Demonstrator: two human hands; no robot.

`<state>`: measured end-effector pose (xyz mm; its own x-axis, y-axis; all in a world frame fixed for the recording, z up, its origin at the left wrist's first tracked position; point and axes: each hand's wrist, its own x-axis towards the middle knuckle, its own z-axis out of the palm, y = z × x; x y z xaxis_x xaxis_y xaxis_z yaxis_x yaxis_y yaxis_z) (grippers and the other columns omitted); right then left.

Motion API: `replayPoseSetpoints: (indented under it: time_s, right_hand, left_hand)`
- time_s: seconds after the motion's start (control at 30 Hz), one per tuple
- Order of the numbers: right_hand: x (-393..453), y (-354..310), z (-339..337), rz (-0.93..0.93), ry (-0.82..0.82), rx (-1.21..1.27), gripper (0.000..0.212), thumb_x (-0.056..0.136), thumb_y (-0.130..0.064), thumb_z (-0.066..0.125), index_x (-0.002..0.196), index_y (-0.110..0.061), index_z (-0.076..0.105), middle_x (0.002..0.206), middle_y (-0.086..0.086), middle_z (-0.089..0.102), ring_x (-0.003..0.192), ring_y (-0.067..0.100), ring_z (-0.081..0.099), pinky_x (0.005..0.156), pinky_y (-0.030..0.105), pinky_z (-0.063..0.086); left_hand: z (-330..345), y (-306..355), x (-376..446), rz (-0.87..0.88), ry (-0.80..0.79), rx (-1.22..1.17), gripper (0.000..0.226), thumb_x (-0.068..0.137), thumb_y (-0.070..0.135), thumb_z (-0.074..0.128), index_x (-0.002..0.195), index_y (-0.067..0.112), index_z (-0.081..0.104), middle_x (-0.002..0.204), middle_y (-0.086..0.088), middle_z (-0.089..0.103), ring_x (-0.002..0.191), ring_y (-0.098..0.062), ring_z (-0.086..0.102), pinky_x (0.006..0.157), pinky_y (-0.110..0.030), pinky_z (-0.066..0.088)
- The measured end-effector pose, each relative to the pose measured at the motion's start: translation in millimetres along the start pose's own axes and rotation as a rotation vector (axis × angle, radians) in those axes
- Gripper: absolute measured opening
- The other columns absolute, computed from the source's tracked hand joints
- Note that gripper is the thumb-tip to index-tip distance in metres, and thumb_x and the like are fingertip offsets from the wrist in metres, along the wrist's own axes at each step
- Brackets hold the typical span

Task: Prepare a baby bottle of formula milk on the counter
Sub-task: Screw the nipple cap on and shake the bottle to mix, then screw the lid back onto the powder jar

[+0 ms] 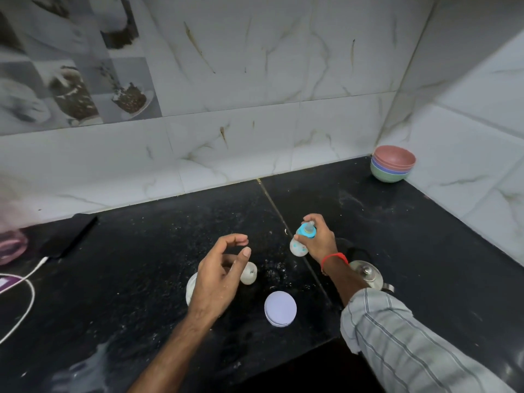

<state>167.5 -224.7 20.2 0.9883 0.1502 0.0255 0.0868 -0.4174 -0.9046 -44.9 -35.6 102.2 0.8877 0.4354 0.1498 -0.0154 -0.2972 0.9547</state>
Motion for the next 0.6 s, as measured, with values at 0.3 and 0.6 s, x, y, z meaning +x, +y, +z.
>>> replayPoseSetpoints:
  time_s: [0.3,0.6]
  right_hand:
    - [-21,-16,2,-0.167,0.064,-0.111,0.074,0.084,-0.003,0.077,0.148,-0.015,0.042,0.15,0.011,0.043,0.139,0.025,0.041,0.111,0.029,0.032]
    - [-114,-1,14,-0.239,-0.399,-0.55,0.083,0.08,-0.074,0.061,0.149,-0.033,0.042,0.135,-0.004,0.044,0.125,0.019,0.041,0.111,0.039,0.04]
  left_hand:
    - [-26,-18,-1,0.024,0.077,0.061,0.03,0.094,0.027,0.073,0.123,0.03,0.065,0.12,0.016,0.072,0.107,0.0,0.069,0.094,-0.032,0.057]
    - [-60,-90,-28,-0.176,0.069,0.154,0.117,0.051,0.087,0.076,0.15,0.05,0.025,0.16,0.018,0.035,0.151,-0.016,0.031,0.124,-0.051,0.03]
